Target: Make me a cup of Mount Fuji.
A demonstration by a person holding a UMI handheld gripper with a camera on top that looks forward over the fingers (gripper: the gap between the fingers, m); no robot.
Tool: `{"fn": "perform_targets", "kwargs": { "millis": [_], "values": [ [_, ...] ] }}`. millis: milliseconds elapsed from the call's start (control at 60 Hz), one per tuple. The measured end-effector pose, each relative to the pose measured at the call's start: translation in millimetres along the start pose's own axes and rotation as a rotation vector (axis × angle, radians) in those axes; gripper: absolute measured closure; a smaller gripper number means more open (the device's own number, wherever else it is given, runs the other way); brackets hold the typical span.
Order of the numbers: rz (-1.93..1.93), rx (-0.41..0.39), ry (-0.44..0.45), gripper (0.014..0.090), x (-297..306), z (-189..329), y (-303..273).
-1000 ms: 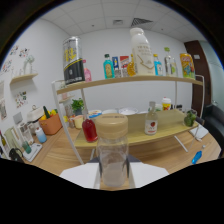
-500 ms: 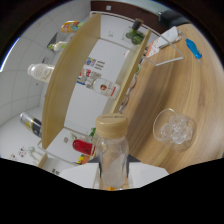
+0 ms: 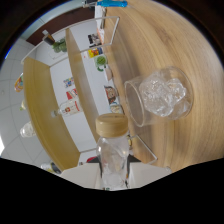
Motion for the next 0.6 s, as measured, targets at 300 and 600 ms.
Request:
{"fn": "perform_targets", "kwargs": {
  "millis": [300,600],
  "values": [
    [-0.569,0.022,0.074,0.0670,-38,-15,11],
    [-1.508,0.104,0.221,0.0671,-50,-3,23]
  ]
}}
